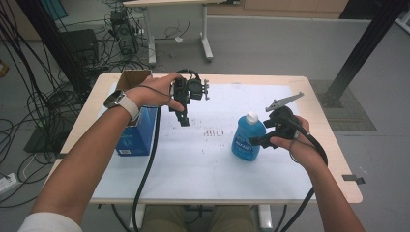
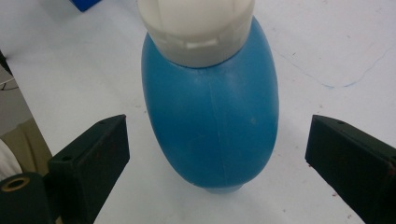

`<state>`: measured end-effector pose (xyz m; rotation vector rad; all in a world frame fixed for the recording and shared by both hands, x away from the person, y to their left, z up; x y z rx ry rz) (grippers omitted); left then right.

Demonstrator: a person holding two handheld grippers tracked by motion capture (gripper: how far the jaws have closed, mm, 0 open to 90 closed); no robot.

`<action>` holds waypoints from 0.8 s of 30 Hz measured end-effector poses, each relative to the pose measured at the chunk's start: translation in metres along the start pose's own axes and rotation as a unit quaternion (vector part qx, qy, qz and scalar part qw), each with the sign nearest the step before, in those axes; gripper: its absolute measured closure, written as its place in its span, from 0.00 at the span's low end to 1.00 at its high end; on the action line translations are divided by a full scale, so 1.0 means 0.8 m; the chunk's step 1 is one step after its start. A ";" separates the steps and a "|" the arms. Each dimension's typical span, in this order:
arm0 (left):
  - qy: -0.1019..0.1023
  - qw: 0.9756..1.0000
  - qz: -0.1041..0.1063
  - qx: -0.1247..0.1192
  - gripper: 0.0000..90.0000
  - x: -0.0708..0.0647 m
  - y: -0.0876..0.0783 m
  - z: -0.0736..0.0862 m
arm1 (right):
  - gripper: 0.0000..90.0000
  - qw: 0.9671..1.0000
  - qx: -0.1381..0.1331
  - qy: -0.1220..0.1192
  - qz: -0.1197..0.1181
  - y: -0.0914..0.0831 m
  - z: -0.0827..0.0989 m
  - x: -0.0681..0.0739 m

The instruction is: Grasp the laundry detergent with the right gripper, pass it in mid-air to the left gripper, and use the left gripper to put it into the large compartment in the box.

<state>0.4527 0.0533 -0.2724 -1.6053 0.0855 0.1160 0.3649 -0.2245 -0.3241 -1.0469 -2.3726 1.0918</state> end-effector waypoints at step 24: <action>0.000 1.000 -0.001 -0.005 0.13 0.001 0.001 0.001 | 0.06 1.000 0.000 0.002 0.004 0.004 0.003 -0.001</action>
Point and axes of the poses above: each handheld gripper's, and its own axes: y roughly forward along the jaws, z roughly out of its underside, x roughly to its left, the point moved 1 cm from there along y, roughly forward along the jaws, and after that the axes turned 10 degrees about z, right-handed, at the moved point
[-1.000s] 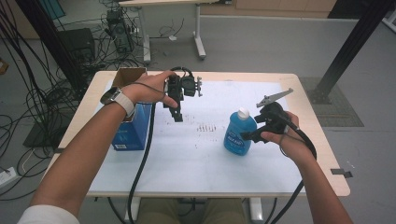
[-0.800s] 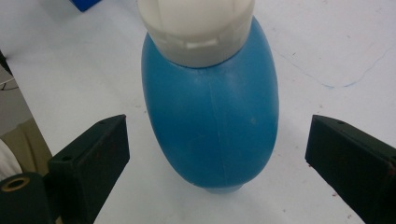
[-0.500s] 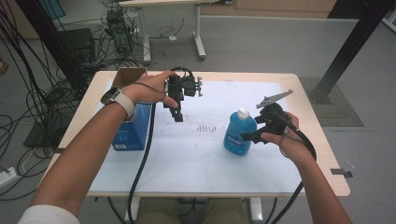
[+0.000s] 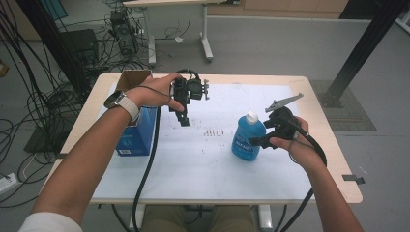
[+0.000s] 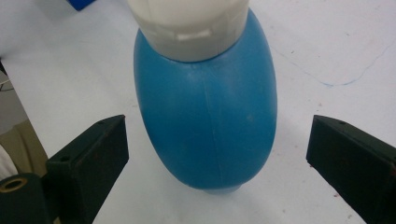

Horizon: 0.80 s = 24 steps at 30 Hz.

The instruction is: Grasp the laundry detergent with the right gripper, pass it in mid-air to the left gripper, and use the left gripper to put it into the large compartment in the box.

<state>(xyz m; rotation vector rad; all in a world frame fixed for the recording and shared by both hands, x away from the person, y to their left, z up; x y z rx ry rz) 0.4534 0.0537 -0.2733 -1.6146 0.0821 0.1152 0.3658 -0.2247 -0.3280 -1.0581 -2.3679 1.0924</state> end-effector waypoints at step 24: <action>0.000 1.000 0.005 0.002 0.13 -0.001 0.007 0.001 | 0.05 1.000 -0.019 0.004 0.006 0.014 0.011 0.002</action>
Point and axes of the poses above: each handheld gripper's, and its own axes: y roughly forward along the jaws, z roughly out of its underside, x roughly to its left, the point moved 1 cm from there along y, roughly forward along the jaws, and after that the axes turned 10 degrees about z, right-handed, at the moved point
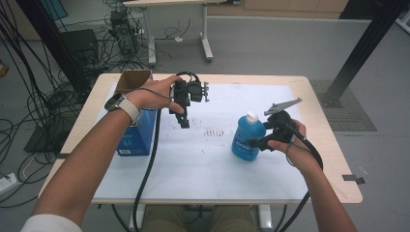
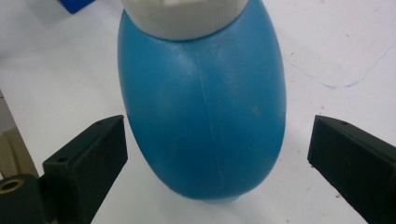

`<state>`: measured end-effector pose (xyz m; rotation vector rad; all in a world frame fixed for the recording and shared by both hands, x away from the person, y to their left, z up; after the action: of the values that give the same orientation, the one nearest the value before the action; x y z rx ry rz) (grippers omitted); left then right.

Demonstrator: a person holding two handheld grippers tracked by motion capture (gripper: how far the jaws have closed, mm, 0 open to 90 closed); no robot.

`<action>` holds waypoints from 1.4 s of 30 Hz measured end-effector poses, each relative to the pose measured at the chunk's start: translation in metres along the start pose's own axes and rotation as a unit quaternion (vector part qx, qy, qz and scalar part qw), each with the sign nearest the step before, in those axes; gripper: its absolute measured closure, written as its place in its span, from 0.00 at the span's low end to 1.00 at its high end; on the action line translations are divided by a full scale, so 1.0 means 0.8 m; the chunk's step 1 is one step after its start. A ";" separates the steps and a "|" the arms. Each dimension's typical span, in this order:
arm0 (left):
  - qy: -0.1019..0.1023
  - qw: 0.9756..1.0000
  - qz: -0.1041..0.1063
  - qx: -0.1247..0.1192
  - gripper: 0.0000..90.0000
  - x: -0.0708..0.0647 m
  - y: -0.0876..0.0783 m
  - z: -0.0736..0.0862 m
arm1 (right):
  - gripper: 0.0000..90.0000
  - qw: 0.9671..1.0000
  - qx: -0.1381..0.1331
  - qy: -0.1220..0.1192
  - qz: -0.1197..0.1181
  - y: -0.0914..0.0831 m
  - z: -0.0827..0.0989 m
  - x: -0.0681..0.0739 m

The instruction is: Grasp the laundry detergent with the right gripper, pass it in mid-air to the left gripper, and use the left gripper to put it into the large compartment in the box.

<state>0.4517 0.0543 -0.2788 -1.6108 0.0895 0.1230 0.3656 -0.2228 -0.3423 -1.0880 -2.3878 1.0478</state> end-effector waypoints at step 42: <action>-0.001 1.000 0.001 -0.003 0.14 0.001 0.003 0.000 | 0.07 0.999 -0.035 0.000 0.001 0.024 0.014 0.006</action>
<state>0.4522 0.0545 -0.2811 -1.6171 0.0885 0.1261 0.3665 -0.2162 -0.3644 -1.1142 -2.4406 0.9723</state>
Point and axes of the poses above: each handheld gripper's, and its own axes: y roughly forward along the jaws, z roughly out of its underside, x roughly to its left, the point moved 1 cm from there along y, roughly forward along the jaws, and after that the axes turned 10 degrees about z, right-handed, at the moved point
